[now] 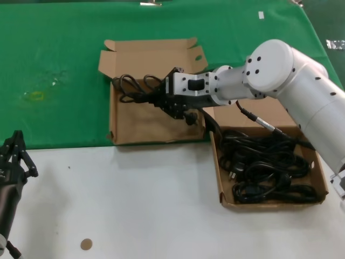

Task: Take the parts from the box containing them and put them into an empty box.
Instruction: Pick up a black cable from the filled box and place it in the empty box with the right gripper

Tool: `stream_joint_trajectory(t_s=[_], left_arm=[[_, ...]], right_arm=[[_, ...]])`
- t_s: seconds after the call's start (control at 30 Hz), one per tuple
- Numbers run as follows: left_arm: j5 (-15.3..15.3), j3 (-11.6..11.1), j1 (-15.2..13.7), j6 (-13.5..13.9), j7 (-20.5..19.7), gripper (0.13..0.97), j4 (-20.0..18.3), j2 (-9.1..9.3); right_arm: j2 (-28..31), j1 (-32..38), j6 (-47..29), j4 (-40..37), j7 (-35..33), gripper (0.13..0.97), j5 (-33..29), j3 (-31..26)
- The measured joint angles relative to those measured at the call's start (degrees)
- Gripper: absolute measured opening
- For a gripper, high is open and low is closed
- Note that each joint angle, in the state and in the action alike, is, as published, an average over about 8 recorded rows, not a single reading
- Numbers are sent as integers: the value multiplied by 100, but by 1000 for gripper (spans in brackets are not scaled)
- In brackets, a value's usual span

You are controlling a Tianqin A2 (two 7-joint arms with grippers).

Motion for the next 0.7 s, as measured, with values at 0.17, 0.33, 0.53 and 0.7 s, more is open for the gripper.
stream_joint_trajectory(t_s=[0.17, 0.33, 0.53, 0.7], left_arm=[[0, 0, 0, 0, 0, 152, 0, 0], [0, 0, 0, 0, 0, 152, 0, 0], [0, 0, 0, 0, 0, 152, 0, 0], [0, 0, 0, 0, 0, 152, 0, 0]], right_arm=[[-7, -16, -10, -15, -38, 219, 15, -10], [-30, -14, 10, -41, -83, 230, 43, -3], [-72, 8, 58, -88, -132, 281, 73, 14], [-73, 24, 81, -72, -126, 331, 97, 37]])
